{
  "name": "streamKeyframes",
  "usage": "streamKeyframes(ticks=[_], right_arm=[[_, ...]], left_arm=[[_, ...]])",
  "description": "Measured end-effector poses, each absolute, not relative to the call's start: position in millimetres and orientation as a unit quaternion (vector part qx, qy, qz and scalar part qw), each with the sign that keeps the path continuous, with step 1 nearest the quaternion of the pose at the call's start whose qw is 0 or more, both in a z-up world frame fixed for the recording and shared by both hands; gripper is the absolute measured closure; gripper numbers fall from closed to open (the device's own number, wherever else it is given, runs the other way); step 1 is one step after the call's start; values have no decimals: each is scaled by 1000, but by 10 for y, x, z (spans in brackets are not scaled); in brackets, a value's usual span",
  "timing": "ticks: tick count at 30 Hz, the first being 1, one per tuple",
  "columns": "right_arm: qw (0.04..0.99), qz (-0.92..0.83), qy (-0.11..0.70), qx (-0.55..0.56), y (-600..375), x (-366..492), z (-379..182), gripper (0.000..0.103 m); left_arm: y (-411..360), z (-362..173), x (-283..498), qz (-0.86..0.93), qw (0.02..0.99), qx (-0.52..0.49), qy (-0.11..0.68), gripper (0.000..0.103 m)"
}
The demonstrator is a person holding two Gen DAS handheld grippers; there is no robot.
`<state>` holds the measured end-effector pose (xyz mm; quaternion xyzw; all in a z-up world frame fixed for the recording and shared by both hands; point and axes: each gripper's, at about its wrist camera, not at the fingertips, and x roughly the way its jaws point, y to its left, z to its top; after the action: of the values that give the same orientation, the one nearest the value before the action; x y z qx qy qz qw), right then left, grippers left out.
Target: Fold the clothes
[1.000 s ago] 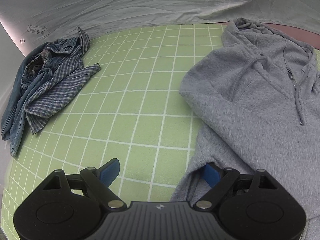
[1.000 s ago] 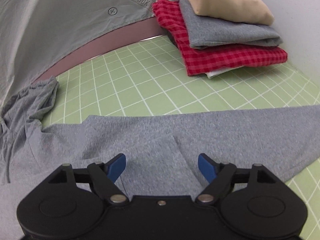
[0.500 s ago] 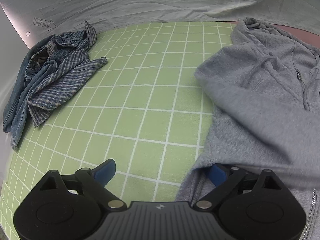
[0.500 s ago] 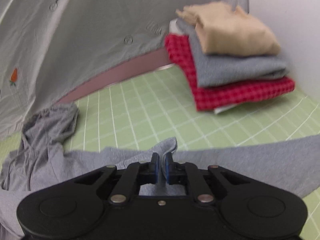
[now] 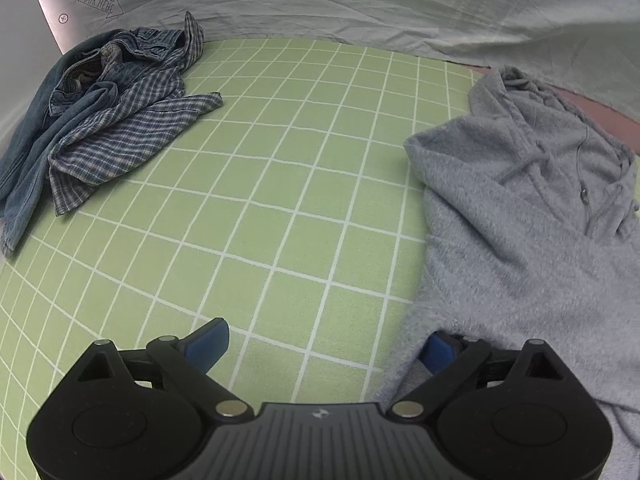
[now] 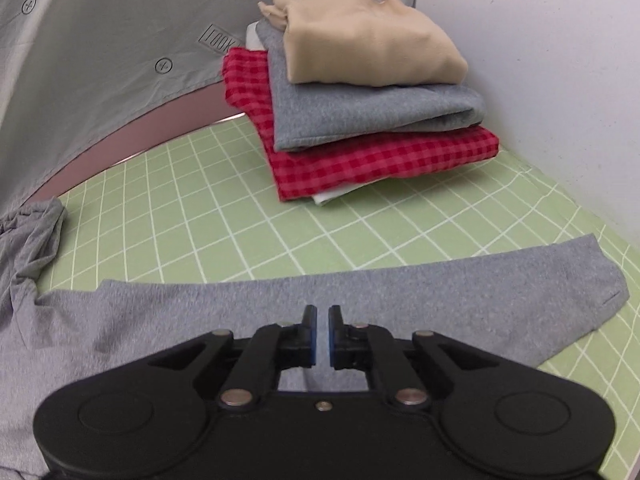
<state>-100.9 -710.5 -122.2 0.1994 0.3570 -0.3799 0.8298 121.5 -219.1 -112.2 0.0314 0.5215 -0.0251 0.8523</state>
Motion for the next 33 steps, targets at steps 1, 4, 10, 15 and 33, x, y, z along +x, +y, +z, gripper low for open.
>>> streamKeyframes(ticks=[1, 4, 10, 15, 33], right_arm=[[829, -375, 363, 200, -7082, -997, -1249, 89], [825, -369, 367, 222, -6989, -947, -1331, 82], [819, -368, 373, 234, -6830, -826, -1444, 71], [818, -373, 375, 227, -6812, -785, -1440, 63], [802, -401, 381, 224, -6828, -813, -1505, 36]], left_arm=[[-2179, -1092, 1228, -31, 852, 26, 521, 7], [-2175, -1039, 1273, -48, 850, 26, 524, 10], [-2037, -1005, 1312, -69, 839, 8, 540, 10], [-1914, -980, 1341, -85, 829, -9, 552, 10], [-1786, -935, 1529, -94, 835, -95, 533, 10]])
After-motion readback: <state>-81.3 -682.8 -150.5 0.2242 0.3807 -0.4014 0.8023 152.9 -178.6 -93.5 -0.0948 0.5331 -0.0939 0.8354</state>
